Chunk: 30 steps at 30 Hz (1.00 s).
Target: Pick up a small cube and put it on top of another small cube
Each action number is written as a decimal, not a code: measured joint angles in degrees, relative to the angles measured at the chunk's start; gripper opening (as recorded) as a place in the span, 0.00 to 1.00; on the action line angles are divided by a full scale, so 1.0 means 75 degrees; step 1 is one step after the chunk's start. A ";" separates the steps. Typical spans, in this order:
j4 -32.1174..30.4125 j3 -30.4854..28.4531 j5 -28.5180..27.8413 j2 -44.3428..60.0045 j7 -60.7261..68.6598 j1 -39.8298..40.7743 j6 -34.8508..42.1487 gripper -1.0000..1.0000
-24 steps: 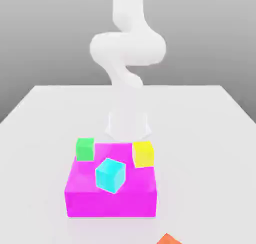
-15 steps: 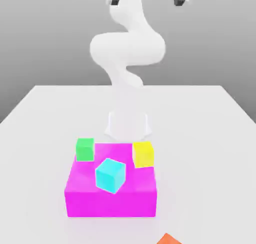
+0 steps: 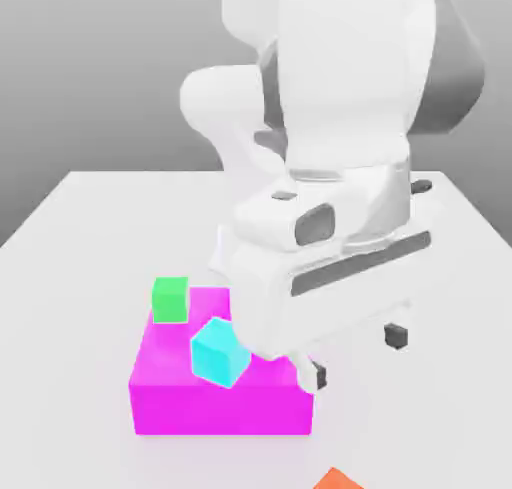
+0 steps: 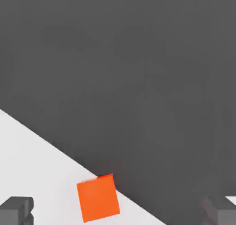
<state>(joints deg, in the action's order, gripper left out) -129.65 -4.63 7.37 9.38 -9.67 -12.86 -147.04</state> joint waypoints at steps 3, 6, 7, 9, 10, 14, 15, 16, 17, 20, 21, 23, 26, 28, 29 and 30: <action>0.0024 0.0049 -0.0209 0.0797 0.0318 -0.0038 -0.0250 0.50; 0.0066 0.0061 -0.0467 0.1589 0.0547 -0.0091 -0.0551 0.50; 0.0112 0.0079 -0.0476 0.1862 0.0590 -0.0085 -0.0723 0.50; 0.0221 0.0137 -0.0447 0.2418 0.0652 -0.0046 -0.1132 0.50; 0.0280 0.0173 -0.0420 0.2699 0.0678 -0.0016 -0.1345 0.50; 0.0310 0.0193 -0.0406 0.2842 0.0690 0.0000 -0.1451 0.00; 0.0310 0.0194 -0.0406 0.2842 0.0690 0.0000 -0.1446 0.00; 0.0310 0.0194 -0.0406 0.2842 0.0689 0.0001 -0.1441 0.00; 0.0325 0.0204 -0.0400 0.2914 0.0696 0.0008 -0.1497 0.00; 0.0209 0.0137 -0.0469 0.2380 0.0649 -0.0046 -0.1083 0.00; 0.0152 0.0111 -0.0501 0.2122 0.0625 -0.0065 -0.0881 0.00; -0.0035 0.0049 -0.0467 0.1594 0.0499 -0.0053 -0.0527 0.00; -0.0479 -0.0118 -0.0266 0.0810 0.0074 0.0034 -0.0150 0.00; -0.0799 -0.0262 -0.0195 0.0281 -0.0297 0.0083 0.0077 0.00; -0.0961 -0.0332 -0.0190 0.0014 -0.0506 0.0113 0.0187 0.00; -0.1124 -0.0401 -0.0205 -0.0254 -0.0731 0.0148 0.0295 0.00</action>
<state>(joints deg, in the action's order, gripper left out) -138.08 -7.64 5.83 7.47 -15.15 -11.75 -144.83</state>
